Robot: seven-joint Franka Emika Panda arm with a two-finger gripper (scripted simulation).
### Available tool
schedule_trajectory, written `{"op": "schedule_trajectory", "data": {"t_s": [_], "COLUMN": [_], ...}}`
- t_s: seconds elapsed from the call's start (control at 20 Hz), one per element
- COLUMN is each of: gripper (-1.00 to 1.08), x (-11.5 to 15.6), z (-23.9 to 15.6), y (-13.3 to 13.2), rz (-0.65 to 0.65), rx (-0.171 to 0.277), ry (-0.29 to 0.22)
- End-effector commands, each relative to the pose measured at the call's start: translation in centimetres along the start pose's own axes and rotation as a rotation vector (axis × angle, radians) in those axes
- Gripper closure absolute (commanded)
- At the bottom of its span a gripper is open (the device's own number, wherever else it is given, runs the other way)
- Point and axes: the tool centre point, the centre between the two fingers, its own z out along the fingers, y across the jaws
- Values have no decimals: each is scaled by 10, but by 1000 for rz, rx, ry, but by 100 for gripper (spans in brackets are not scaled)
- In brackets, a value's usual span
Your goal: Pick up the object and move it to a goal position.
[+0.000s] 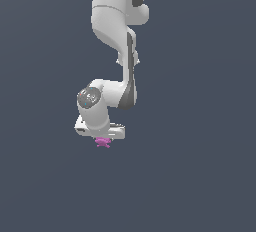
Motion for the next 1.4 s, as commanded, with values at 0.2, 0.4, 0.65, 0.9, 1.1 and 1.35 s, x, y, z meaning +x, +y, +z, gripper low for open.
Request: {"op": "schedule_trajectory", "data": {"t_s": [0.2,0.4,0.65,0.9,1.1,1.35], "gripper": [108,108,108,108,108,108], "x": [0,0,1,4,8,14], "z": [0,0,-9,-37,-71,-125], "y": [0,0,1,3,6,11], "rz": [0,0,0,0,0,0], "rx": [0,0,0,0,0,0], "ry": [1,1,1,1,1,1]}}
